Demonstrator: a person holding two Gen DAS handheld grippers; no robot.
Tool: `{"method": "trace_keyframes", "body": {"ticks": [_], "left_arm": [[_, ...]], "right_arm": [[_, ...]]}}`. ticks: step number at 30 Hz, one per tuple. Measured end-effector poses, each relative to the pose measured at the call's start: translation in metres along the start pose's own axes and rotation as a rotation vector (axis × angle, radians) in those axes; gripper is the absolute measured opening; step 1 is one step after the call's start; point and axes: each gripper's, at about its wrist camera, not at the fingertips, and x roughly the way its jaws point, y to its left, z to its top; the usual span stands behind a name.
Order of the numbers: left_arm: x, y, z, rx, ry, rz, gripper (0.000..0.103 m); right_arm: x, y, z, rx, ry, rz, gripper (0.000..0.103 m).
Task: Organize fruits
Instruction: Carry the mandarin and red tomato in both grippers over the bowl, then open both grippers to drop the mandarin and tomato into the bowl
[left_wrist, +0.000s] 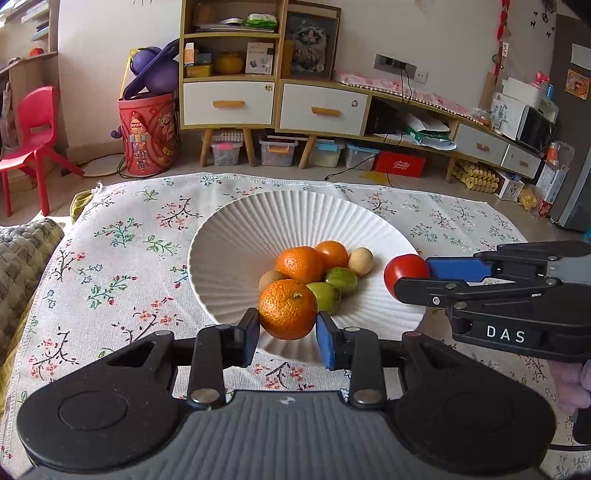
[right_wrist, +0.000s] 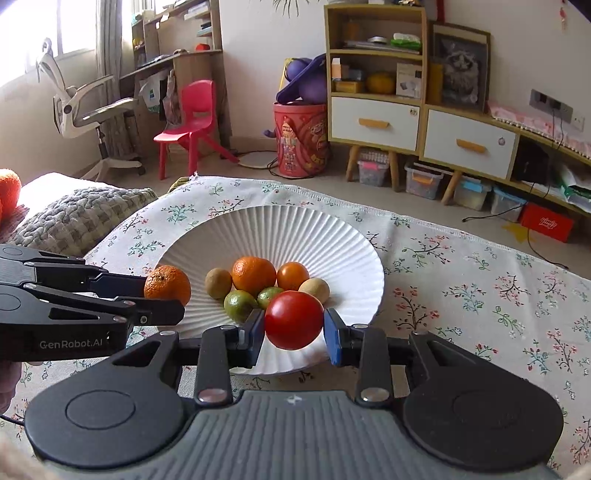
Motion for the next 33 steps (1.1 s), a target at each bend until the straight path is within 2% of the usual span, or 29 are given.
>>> {"method": "trace_keyframes", "body": {"ticks": [13,24,28,33], "left_arm": [[0.013,-0.003,0.002,0.013,0.000,0.002,0.019],[0.015,-0.003,0.002,0.014,-0.006,-0.008,0.020],[0.013,-0.003,0.003,0.014,-0.012,-0.012,0.024],[0.010,-0.001,0.005,0.004,-0.024,-0.012,0.033]], "right_arm": [[0.012,-0.007,-0.003,-0.010,0.009,-0.026,0.032],[0.015,-0.008,-0.002,-0.021,0.002,-0.015,0.032],[0.015,-0.008,-0.002,-0.024,-0.001,-0.021,0.033],[0.013,-0.009,0.000,-0.016,-0.013,-0.023,0.042]]}}
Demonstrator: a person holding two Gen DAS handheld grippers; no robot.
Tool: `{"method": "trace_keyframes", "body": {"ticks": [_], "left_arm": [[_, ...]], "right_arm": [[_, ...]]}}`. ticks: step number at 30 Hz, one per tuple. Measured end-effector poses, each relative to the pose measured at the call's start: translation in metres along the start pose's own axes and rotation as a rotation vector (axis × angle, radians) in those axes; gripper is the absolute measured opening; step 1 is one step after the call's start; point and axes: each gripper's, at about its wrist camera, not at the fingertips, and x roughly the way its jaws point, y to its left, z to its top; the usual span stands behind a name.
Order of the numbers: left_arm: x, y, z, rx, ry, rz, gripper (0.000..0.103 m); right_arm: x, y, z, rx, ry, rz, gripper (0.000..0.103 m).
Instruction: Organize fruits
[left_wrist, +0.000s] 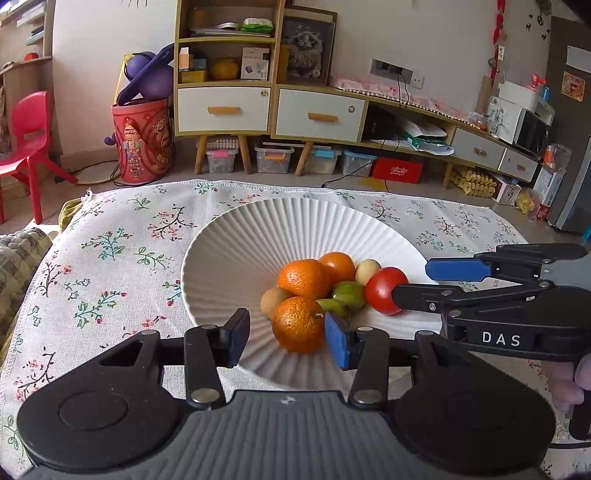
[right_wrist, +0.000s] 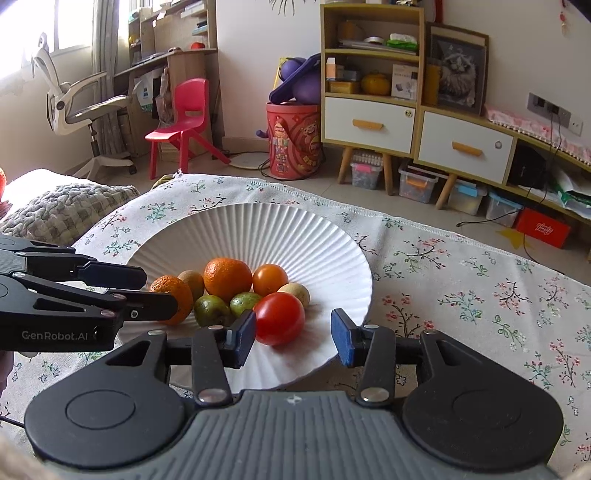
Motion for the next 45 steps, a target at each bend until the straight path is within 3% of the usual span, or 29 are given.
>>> {"method": "trace_keyframes", "body": {"ticks": [6,13,24,35,45], "left_arm": [[-0.006,0.002,-0.002,0.002,0.010,0.007,0.040],[-0.022,0.006,-0.001,0.014,-0.017,0.020,0.067],[-0.049,0.003,-0.009,0.004,-0.015,0.092,0.091],[-0.080,-0.004,-0.025,-0.024,0.038,0.130,0.092],[-0.088,-0.010,-0.033,-0.078,0.102,0.232,0.092]], "right_arm": [[-0.005,-0.001,0.002,0.005,-0.012,-0.004,0.048],[-0.011,-0.007,0.006,0.066,-0.024,-0.024,0.056],[-0.032,-0.002,-0.004,0.068,-0.018,-0.042,0.073],[-0.055,0.012,-0.011,0.041,0.017,-0.094,0.085],[-0.064,0.028,-0.022,0.063,0.102,-0.150,0.099]]}}
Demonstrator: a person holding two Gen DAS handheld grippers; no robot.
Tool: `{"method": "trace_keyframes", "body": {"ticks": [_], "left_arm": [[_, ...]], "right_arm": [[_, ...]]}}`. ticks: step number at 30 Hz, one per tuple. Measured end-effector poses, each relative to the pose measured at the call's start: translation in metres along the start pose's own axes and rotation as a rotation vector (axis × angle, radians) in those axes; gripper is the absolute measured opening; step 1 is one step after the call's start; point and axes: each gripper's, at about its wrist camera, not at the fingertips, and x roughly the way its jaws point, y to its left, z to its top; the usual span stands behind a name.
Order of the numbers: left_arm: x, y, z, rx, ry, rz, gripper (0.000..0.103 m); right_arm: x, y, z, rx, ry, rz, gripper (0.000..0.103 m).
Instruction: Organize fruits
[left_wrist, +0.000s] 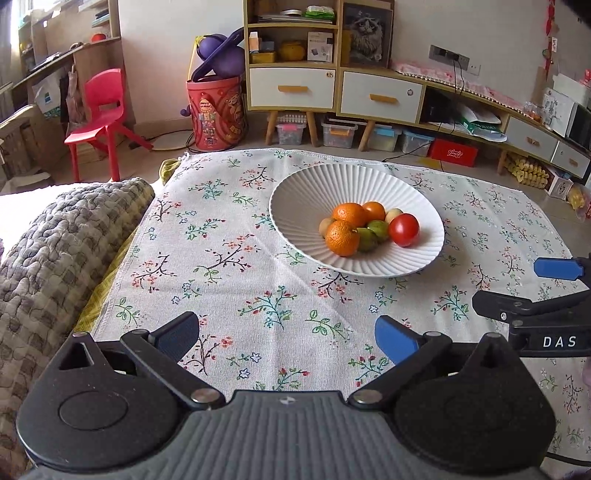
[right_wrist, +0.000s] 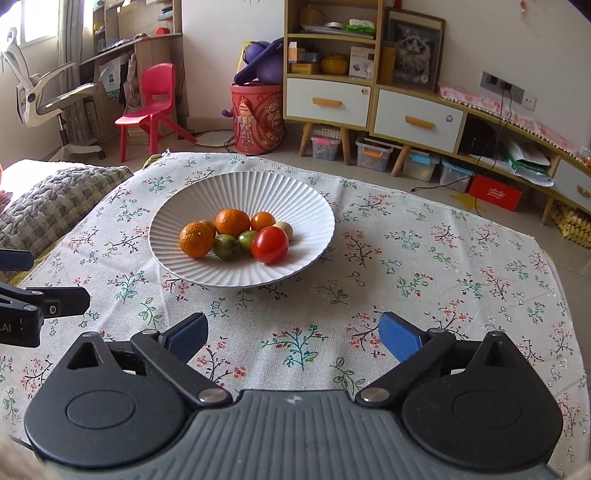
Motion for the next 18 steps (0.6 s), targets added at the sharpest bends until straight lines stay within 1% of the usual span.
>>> {"method": "trace_keyframes", "body": {"ticks": [3,8,11,18], "left_arm": [[0.0021,-0.0043,-0.0028,0.003,0.029,0.034,0.092],[0.0020,-0.0062,-0.0062,0.006,0.017,0.059,0.092],[0.0026,-0.0071,-0.0081,0.009,0.019,0.062,0.092],[0.0033,-0.0099,-0.0093,0.017,0.027,0.060,0.092]], "right_arm": [[0.0002,0.0016,-0.0039,0.028,0.022,-0.009,0.101],[0.0022,-0.0002,-0.0033,0.058,0.017,-0.021,0.102],[0.0037,-0.0002,-0.0050,0.068,0.018,-0.038,0.102],[0.0079,0.0008,-0.0097,0.081,0.046,-0.032,0.102]]}}
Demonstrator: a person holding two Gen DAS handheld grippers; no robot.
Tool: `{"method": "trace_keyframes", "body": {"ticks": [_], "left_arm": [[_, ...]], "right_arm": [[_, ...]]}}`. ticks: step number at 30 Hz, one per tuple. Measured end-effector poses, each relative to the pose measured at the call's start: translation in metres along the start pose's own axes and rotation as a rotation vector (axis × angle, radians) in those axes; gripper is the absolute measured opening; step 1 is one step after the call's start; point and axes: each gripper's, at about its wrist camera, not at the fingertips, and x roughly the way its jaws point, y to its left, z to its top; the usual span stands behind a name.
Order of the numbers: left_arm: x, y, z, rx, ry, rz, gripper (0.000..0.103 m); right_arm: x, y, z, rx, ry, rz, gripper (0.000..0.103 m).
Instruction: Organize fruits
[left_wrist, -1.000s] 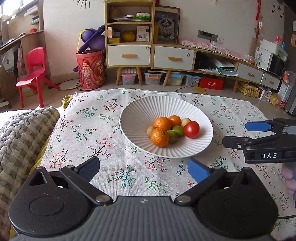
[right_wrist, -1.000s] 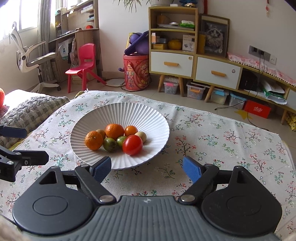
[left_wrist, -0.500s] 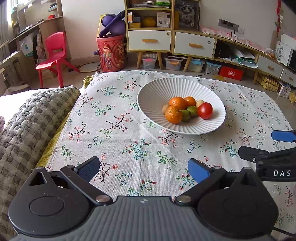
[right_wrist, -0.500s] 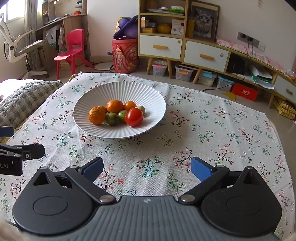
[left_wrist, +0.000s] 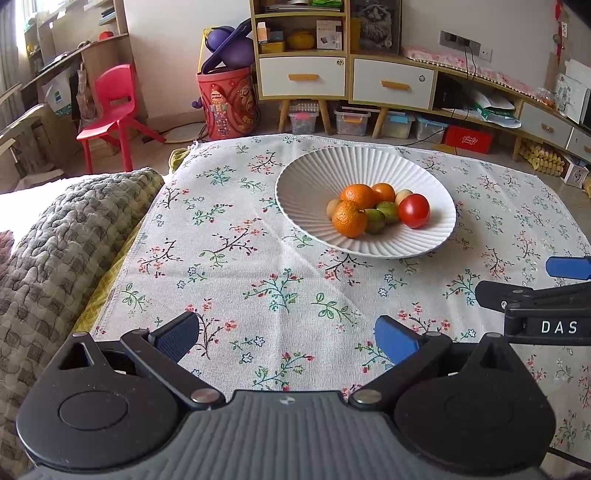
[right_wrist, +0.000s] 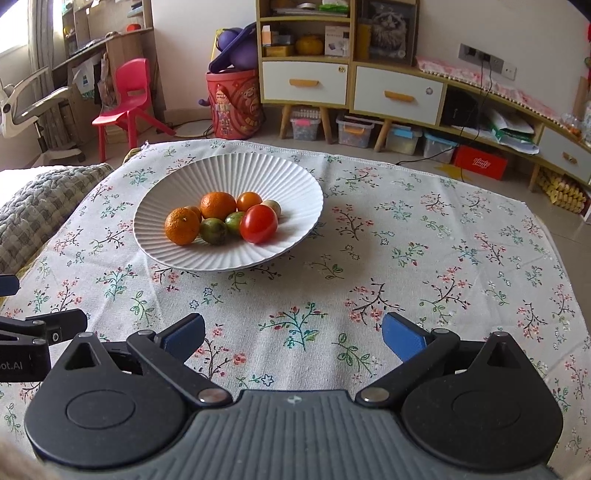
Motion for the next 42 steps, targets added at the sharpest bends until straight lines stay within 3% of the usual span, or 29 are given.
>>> {"method": "trace_keyframes", "body": {"ticks": [42], "left_arm": [[0.0004,-0.0006,-0.0002,0.002,-0.011,0.010,0.092]], "right_arm": [[0.0000,0.0026,-0.0015,-0.007,-0.008,-0.004,0.102]]}}
